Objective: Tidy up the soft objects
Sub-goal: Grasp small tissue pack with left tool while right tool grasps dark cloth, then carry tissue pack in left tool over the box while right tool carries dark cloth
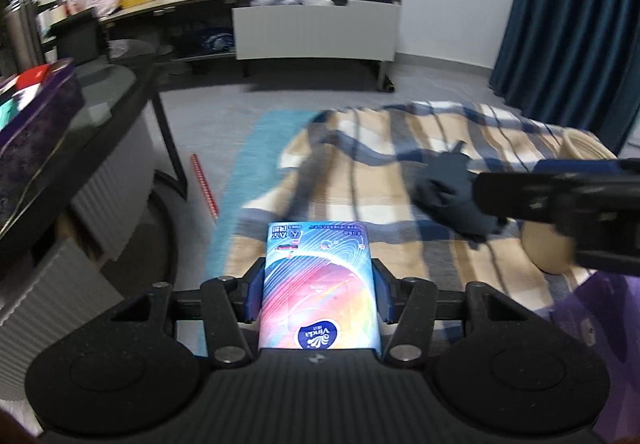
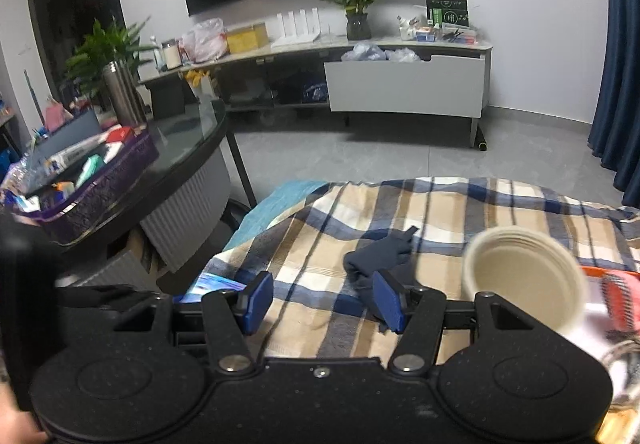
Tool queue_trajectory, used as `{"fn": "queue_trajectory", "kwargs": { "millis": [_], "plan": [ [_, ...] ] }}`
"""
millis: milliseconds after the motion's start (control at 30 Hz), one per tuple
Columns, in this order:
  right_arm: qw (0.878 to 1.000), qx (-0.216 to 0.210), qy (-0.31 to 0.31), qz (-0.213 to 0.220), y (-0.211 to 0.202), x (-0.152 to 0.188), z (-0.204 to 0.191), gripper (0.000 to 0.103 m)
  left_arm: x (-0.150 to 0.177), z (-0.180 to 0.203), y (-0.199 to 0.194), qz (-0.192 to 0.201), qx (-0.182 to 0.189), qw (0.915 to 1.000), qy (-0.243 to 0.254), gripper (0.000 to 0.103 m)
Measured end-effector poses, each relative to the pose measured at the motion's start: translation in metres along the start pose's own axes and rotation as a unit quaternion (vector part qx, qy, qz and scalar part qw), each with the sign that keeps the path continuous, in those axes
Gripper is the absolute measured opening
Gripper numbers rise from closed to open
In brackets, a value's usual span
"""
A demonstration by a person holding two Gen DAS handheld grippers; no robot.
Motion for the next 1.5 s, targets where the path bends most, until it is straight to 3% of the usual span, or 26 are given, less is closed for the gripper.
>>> {"fn": "queue_trajectory", "kwargs": {
  "millis": [267, 533, 667, 733, 833, 1033, 1233, 1500],
  "plan": [
    [0.997, 0.053, -0.033, -0.043, 0.069, -0.004, -0.011, 0.065, -0.003, -0.008, -0.006, 0.016, 0.016, 0.9996, -0.018, 0.053],
    [0.984, 0.128, -0.096, -0.079, 0.120, -0.001, -0.015, 0.065, -0.007, -0.009, -0.007, 0.032, 0.020, 0.9987, -0.034, 0.054],
    [0.978, 0.140, -0.129, -0.086, 0.132, 0.003, -0.019, 0.030, -0.007, -0.012, -0.006, 0.033, 0.014, 0.9984, -0.044, 0.053],
    [0.975, 0.146, -0.152, -0.073, 0.132, 0.002, -0.021, 0.025, -0.008, -0.012, -0.008, 0.037, 0.013, 0.9981, -0.048, 0.053],
    [0.983, 0.130, -0.125, -0.047, 0.117, -0.006, -0.012, 0.024, -0.009, -0.012, -0.011, 0.044, 0.018, 0.9973, -0.057, 0.053],
    [0.995, 0.070, -0.075, 0.017, 0.047, -0.023, 0.001, 0.024, -0.014, 0.000, -0.022, 0.056, 0.009, 0.9970, -0.052, 0.053],
    [0.997, 0.037, -0.045, 0.049, -0.017, -0.023, 0.008, 0.024, -0.028, 0.027, -0.048, 0.074, 0.011, 0.9966, -0.034, 0.053],
    [0.996, 0.035, -0.001, 0.079, -0.077, -0.017, 0.030, 0.024, -0.030, 0.060, -0.075, 0.084, 0.013, 0.9960, -0.030, 0.053]
  ]
}}
Point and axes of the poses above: each gripper's, at about its wrist camera, not at the fingertips, and y roughly the way its jaws point, z to its right, x to its underside, the point moved 4 cm from there along y, roughly the way its jaws point, and after that the axes turned 9 degrees about x, right-handed, at the moved point
